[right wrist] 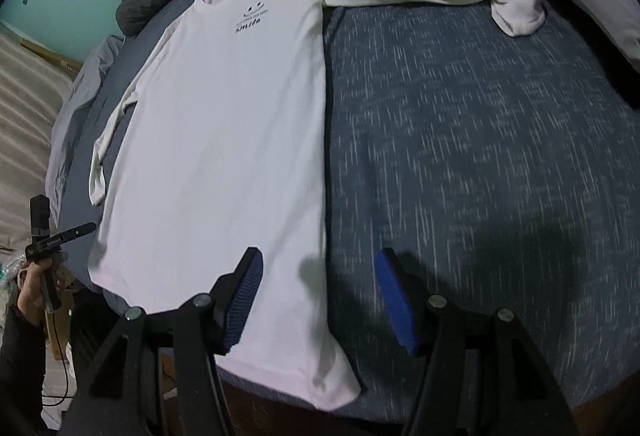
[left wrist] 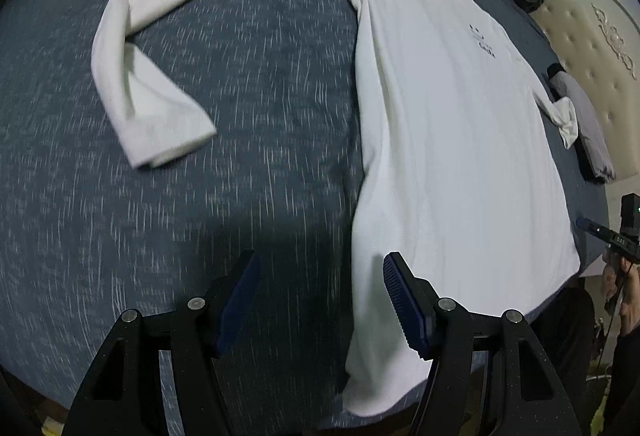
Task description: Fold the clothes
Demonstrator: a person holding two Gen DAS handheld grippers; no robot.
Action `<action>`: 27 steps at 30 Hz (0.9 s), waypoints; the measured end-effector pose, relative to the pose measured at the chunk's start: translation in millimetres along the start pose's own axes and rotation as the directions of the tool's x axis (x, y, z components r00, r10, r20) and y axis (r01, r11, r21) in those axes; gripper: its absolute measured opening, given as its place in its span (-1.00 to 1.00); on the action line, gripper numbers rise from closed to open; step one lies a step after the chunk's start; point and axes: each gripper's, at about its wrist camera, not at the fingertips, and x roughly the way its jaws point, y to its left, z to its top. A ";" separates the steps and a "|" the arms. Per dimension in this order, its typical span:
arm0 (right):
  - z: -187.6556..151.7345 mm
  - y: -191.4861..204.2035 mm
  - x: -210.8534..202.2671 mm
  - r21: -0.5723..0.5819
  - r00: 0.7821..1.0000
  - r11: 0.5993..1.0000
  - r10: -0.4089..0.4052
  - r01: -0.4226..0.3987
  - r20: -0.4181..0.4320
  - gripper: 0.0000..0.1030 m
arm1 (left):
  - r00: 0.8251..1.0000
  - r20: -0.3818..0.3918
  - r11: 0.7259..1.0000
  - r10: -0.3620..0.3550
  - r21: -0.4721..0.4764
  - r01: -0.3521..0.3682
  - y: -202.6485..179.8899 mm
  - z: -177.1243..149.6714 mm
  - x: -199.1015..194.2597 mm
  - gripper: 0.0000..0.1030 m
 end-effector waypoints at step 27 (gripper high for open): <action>-43.8 2.0 -14.0 -0.031 0.996 0.998 0.056 -0.058 -0.068 -0.91 | 0.996 -0.031 0.992 -0.081 0.090 0.083 -20.7 -60.0 -31.7 -0.95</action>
